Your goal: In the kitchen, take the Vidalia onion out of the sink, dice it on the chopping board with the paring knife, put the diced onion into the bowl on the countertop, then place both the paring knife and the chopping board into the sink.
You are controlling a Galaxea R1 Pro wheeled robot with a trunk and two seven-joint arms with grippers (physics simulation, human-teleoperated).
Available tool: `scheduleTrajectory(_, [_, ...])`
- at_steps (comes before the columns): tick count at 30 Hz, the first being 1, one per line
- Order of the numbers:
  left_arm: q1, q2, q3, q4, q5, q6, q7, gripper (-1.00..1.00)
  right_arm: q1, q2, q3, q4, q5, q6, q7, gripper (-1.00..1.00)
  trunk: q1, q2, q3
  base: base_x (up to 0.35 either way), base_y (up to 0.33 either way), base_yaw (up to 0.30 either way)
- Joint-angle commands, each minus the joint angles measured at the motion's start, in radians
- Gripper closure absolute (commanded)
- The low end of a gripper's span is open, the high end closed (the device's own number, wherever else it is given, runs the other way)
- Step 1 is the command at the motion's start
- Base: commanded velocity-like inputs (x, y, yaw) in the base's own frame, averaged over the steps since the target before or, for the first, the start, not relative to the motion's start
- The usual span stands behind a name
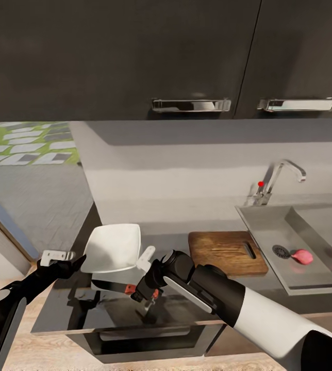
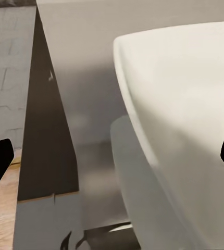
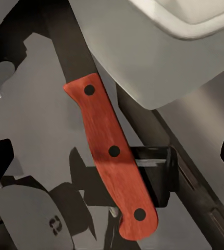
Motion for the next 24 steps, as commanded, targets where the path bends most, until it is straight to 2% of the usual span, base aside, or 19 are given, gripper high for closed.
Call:
scheduleTrajectory(1, [-0.001, 0.0, 0.001, -0.001, 0.002, 0.008, -0.005, -1.0, -0.001, 0.0, 0.0, 0.0, 0.01, 0.004, 0.01, -1.0, 0.001, -0.002, -0.004, 0.0, 0.0, 0.0])
scheduleTrajectory(10, [-0.001, 0.0, 0.001, -0.001, 0.002, 0.008, -0.005, -1.0, -0.001, 0.0, 0.0, 0.0, 0.01, 0.003, 0.01, -1.0, 0.001, -0.002, -0.017, 0.0, 0.0, 0.0])
scheduleTrajectory(24, [-0.001, 0.0, 0.001, -0.001, 0.002, 0.008, -0.005, -1.0, -0.001, 0.0, 0.0, 0.0, 0.01, 0.003, 0.01, -1.0, 0.001, -0.002, -0.023, 0.0, 0.0, 0.0])
